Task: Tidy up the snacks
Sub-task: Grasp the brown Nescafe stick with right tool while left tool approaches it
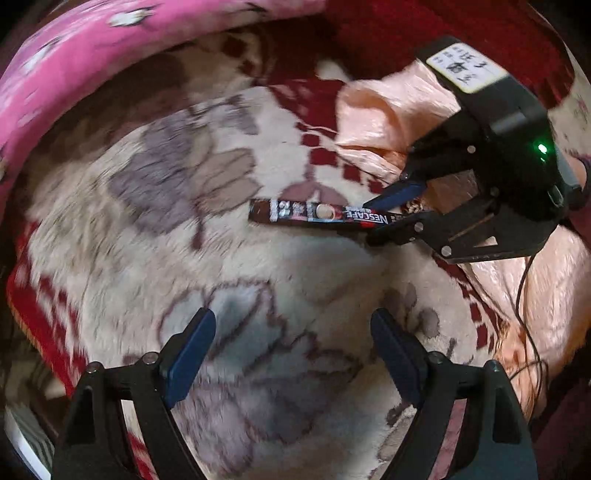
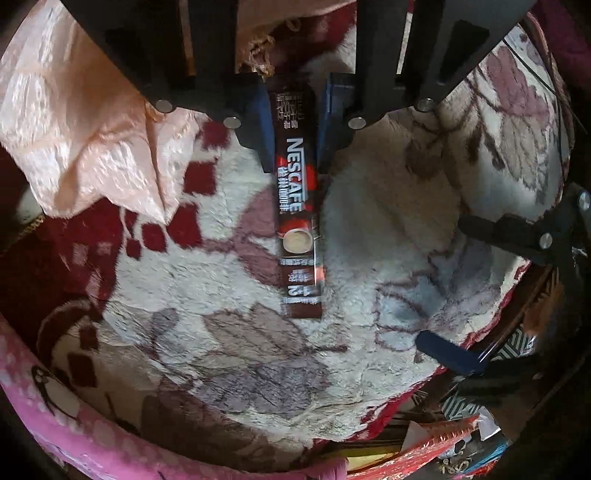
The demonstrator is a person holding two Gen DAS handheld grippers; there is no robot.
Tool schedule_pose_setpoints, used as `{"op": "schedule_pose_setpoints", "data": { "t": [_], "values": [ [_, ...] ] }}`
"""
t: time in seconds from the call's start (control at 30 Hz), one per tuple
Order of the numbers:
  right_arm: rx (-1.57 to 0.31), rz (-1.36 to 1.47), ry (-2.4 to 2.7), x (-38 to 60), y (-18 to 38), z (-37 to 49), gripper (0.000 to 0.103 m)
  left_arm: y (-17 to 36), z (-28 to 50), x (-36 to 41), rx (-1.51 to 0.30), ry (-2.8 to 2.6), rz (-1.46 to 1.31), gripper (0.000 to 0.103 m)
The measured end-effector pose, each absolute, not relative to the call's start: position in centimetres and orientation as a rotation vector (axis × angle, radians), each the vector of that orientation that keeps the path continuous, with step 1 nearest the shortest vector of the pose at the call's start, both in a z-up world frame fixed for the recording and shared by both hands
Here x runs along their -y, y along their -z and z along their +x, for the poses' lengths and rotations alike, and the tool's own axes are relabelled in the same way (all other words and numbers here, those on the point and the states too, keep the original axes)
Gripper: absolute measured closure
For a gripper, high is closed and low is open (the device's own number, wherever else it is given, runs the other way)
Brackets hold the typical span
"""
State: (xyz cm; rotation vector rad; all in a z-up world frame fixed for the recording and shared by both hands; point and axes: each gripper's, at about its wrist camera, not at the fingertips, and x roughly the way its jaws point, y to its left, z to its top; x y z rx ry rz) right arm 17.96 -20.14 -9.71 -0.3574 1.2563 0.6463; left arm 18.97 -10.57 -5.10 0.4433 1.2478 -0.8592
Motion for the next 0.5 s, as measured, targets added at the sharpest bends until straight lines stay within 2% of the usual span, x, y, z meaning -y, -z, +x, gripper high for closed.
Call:
{"op": "schedule_pose_setpoints", "data": {
  "t": [0.13,0.37,0.5],
  "values": [
    [-1.210,-0.379,-0.632,20.2,9.6,16.7,0.084,5.1,20.0,12.0,-1.229,0.882,0.500,0.018],
    [-1.170,-0.402,-0.632,18.8,8.5,13.7,0.094,5.0,21.0,11.6,-1.227,0.783,0.342,0.018],
    [-1.152,-0.432,-0.689,17.3,7.4,12.3,0.095,4.1,19.7,11.8,-1.188,0.868,0.390,0.018]
  ]
}}
